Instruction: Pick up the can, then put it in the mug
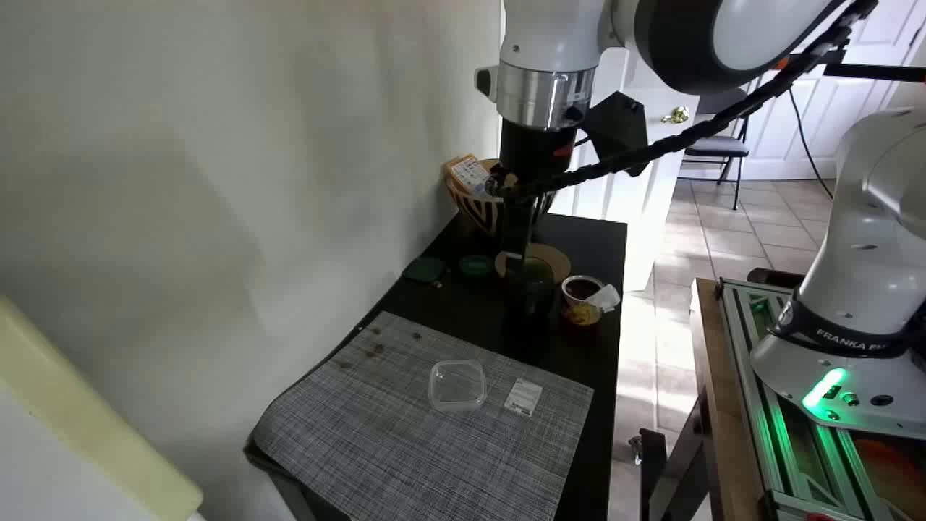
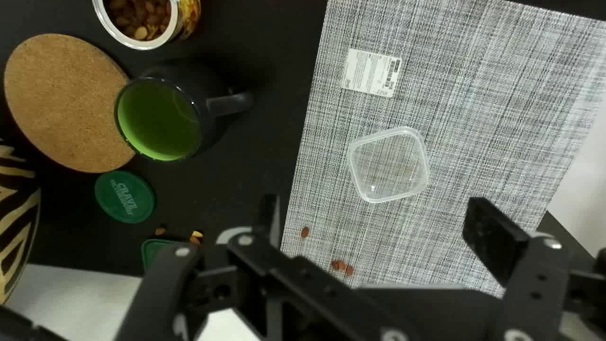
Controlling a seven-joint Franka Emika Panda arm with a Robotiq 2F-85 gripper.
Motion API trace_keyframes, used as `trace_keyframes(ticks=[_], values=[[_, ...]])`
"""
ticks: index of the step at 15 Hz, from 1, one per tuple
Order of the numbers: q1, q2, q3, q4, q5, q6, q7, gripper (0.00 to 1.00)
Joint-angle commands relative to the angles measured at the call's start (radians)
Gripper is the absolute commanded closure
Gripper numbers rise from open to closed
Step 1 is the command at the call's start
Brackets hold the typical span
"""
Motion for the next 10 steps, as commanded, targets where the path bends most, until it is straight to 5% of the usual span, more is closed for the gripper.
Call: trace_keyframes(ticks=[1, 10], values=[[0.027, 0.003, -0.026, 0.002, -0.011, -0.003, 0.008, 0.0], [-0.005, 0.008, -0.029, 0.0, -0.055, 0.012, 0.086, 0.0]])
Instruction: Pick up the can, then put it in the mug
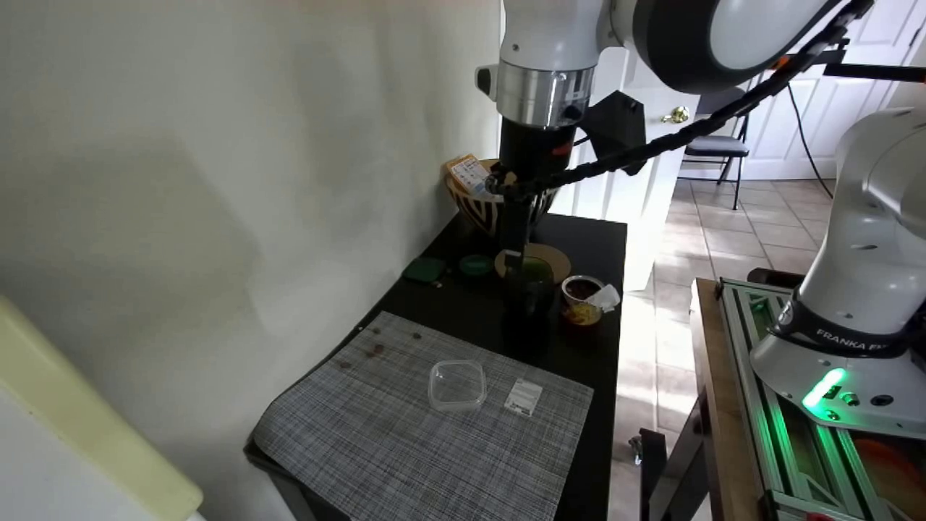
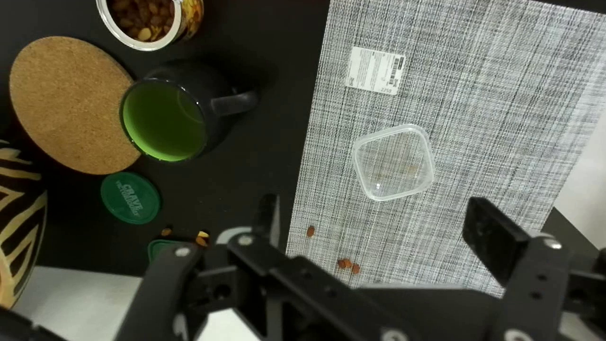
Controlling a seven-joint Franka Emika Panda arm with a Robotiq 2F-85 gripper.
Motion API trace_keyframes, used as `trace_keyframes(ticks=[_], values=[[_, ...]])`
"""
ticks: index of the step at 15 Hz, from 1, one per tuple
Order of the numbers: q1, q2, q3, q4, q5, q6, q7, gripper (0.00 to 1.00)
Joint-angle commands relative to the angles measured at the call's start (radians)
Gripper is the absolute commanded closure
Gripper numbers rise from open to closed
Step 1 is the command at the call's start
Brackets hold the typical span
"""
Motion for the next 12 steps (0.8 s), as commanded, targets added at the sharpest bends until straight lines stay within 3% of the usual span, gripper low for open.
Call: trace_keyframes(ticks=[1, 7, 9, 12], values=[[-0.025, 0.017, -0.025, 0.002, -0.06, 0.018, 0.104, 0.0], [-0.141, 0.057, -0.121, -0.004, -0.156, 0.061, 0.258, 0.0], [-0.167, 0.074, -0.185, -0.008, -0.138, 0.116, 0.22, 0.0], [-0.182, 0.098, -0.288, -0.024, -0.073, 0.217, 0.065, 0.0]])
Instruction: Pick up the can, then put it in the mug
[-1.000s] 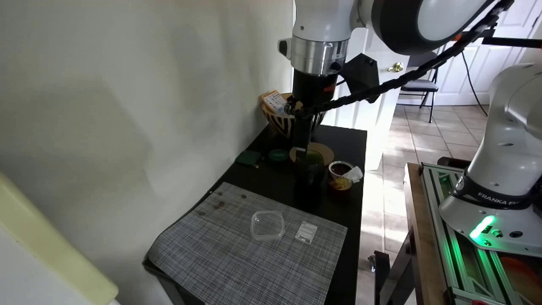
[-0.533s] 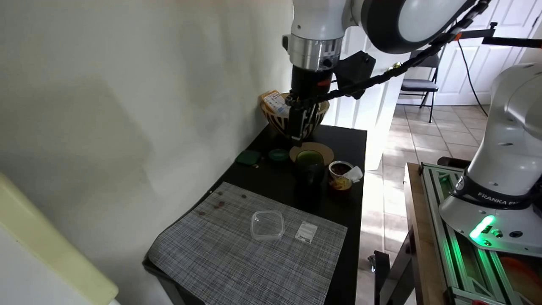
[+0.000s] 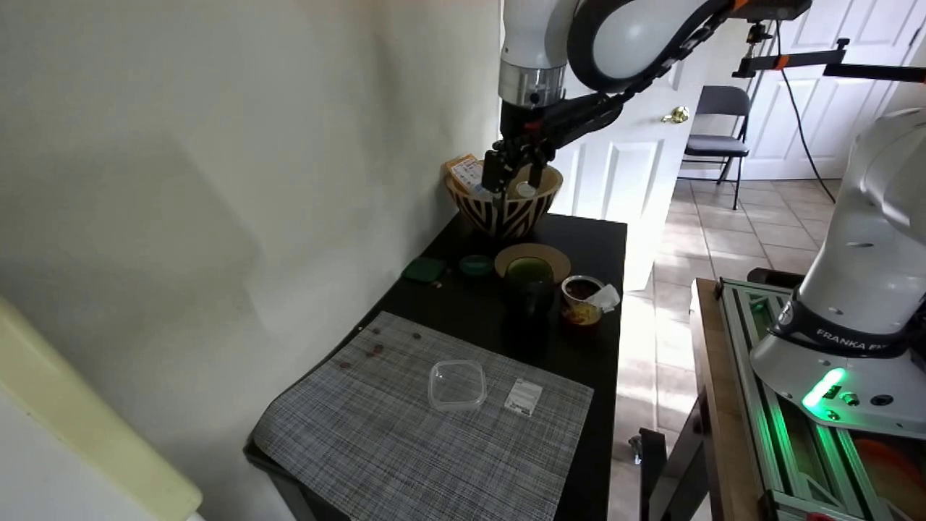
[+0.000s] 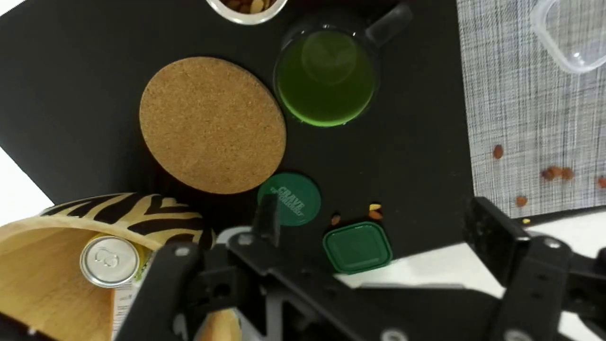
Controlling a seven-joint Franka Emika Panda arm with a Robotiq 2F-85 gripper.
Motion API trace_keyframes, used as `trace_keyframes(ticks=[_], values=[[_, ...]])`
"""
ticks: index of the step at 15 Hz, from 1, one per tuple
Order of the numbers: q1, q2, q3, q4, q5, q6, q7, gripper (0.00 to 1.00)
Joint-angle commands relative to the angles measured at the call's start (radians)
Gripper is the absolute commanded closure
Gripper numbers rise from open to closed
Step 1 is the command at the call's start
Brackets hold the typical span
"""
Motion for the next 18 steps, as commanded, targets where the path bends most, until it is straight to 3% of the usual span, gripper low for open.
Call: trace_keyframes(ticks=[1, 5, 10, 14, 18], values=[[-0.015, 0.028, -0.105, -0.024, 0.07, 0.103, -0.158, 0.0], [-0.063, 0.068, -0.197, -0.012, 0.078, 0.084, -0.286, 0.0], [-0.205, 0.103, -0.215, 0.019, -0.255, 0.069, -0.035, 0.0], [-0.238, 0.147, -0.219, 0.043, -0.419, 0.102, 0.194, 0.0], [-0.192, 0.211, -0.245, 0.08, -0.278, 0.139, 0.186, 0.0]])
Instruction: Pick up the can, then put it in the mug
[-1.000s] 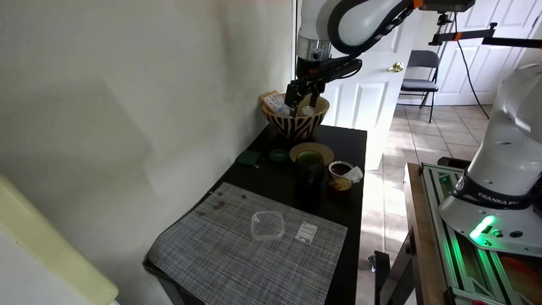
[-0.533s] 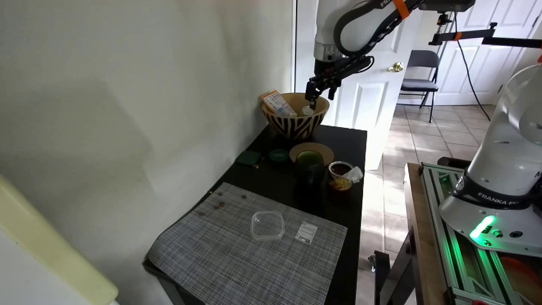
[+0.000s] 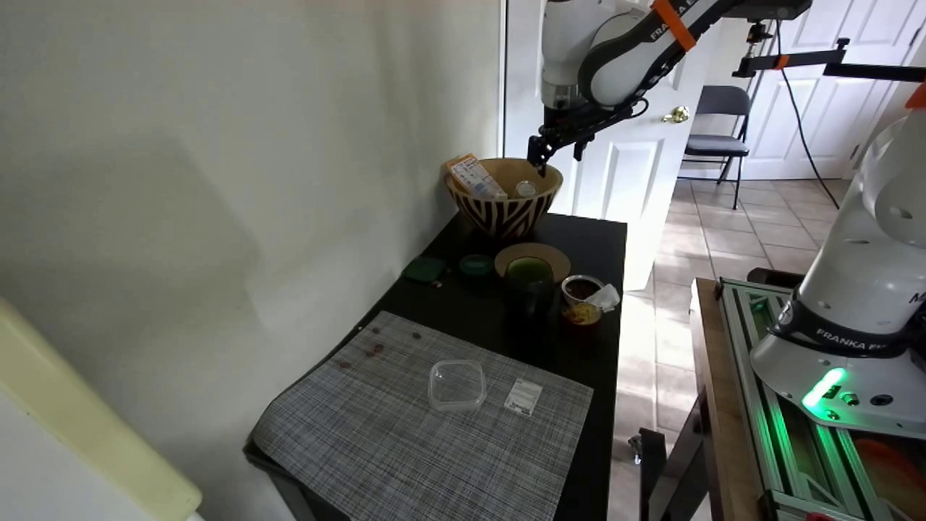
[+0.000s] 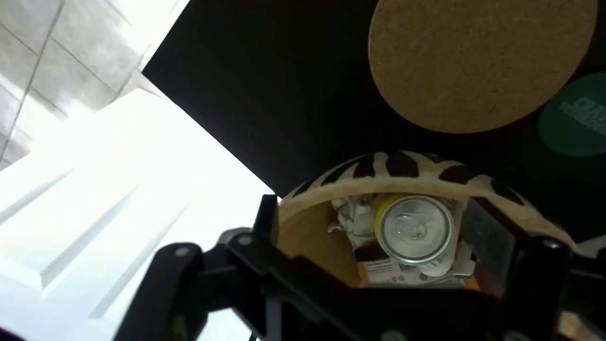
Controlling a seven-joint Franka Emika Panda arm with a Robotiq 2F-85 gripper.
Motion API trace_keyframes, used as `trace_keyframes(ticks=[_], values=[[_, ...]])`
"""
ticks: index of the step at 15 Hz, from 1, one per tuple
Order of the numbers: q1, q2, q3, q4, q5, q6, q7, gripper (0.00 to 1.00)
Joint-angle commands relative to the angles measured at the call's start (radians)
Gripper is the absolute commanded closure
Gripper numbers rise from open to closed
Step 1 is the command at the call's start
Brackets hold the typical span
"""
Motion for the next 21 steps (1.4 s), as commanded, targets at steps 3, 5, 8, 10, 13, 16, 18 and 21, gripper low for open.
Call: trace_keyframes(ticks=[3, 5, 8, 10, 13, 16, 18, 21], values=[[0.047, 0.041, -0.028, 0.024, 0.093, 0.025, -0.01, 0.0], [0.057, 0.053, -0.03, 0.036, 0.113, 0.027, -0.011, 0.0], [0.047, 0.092, -0.031, 0.056, -0.042, 0.116, 0.185, 0.0], [0.046, 0.12, -0.044, 0.069, -0.109, 0.168, 0.259, 0.0], [0.054, 0.172, -0.071, 0.079, -0.088, 0.273, 0.234, 0.0], [0.062, 0.218, -0.1, 0.081, -0.011, 0.351, 0.182, 0.0], [0.072, 0.25, -0.124, 0.084, 0.013, 0.39, 0.174, 0.0], [0.099, 0.289, -0.165, 0.095, 0.038, 0.425, 0.154, 0.0]])
